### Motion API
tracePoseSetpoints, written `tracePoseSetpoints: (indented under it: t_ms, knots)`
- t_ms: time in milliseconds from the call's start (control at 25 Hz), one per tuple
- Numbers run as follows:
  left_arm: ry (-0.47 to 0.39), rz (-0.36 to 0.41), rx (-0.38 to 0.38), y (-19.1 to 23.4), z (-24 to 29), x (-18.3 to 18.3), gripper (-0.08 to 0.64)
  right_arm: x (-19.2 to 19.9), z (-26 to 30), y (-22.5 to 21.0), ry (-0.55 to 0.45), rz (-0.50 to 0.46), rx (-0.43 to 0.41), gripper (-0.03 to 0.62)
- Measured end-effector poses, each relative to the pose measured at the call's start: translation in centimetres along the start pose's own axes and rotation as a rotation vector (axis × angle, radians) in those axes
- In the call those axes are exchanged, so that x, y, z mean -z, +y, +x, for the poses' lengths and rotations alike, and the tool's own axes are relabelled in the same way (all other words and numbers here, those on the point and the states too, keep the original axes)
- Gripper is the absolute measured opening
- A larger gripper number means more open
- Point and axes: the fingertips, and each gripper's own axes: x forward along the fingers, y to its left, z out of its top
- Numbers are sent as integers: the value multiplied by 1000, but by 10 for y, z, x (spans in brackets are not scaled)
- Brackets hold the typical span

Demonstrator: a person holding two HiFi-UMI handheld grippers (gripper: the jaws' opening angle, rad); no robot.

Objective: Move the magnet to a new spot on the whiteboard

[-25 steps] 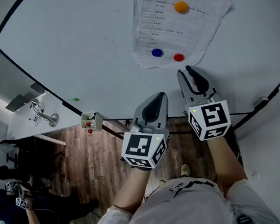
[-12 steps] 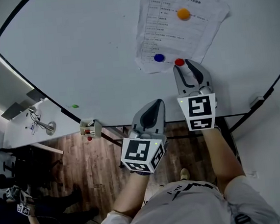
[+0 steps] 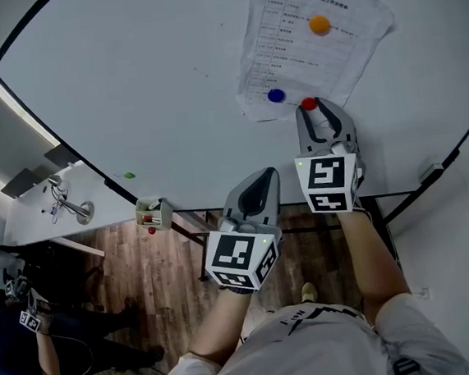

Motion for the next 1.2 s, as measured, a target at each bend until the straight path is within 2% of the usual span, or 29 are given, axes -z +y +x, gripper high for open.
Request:
tracePoseSetpoints:
  t_ms: [320,720,1200]
  knots:
    - [-6,-7,-5,1,-7,1,11,3,3,1,30,-90,29,127]
    - [7,-23,-1,1,-13,10,11,0,-12,-2,7,51,-38,126]
    - [13,-41,66,-19,-16,15,11,5,-66,2,-7,234,-134,126]
